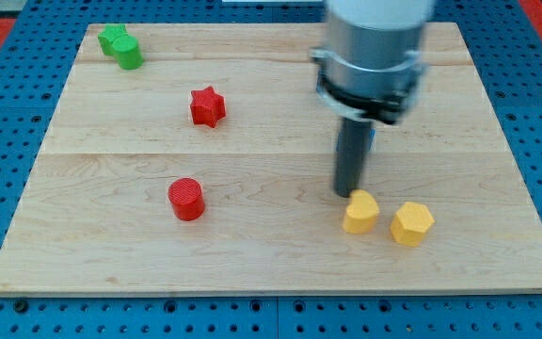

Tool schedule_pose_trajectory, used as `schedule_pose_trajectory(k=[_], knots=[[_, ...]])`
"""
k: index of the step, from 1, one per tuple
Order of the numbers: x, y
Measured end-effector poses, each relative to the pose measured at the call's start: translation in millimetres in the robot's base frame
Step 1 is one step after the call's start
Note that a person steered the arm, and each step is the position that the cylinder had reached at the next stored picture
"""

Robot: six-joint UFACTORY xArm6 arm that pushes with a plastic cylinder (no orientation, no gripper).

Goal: Move the blue blocks towards the right center of the board

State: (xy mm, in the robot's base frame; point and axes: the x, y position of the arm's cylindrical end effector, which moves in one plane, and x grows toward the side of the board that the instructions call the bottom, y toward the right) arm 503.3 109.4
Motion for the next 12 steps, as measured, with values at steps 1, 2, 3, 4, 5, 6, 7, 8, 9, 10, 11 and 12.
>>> schedule_pose_trajectory(k=[1, 2, 3, 4, 5, 6, 7, 8, 9, 10, 11, 12], knots=[[1.0, 18.4], [-14.5, 1.0], [-14.7, -0.2], [-15.7, 1.2], [-31.2, -30.3], [-60.9, -30.9], [-80.9, -3.6], [-92.2, 6.2], [-92.7, -52.3], [-132.9, -60.6], [-177.0, -60.0], [-184.4, -33.1]])
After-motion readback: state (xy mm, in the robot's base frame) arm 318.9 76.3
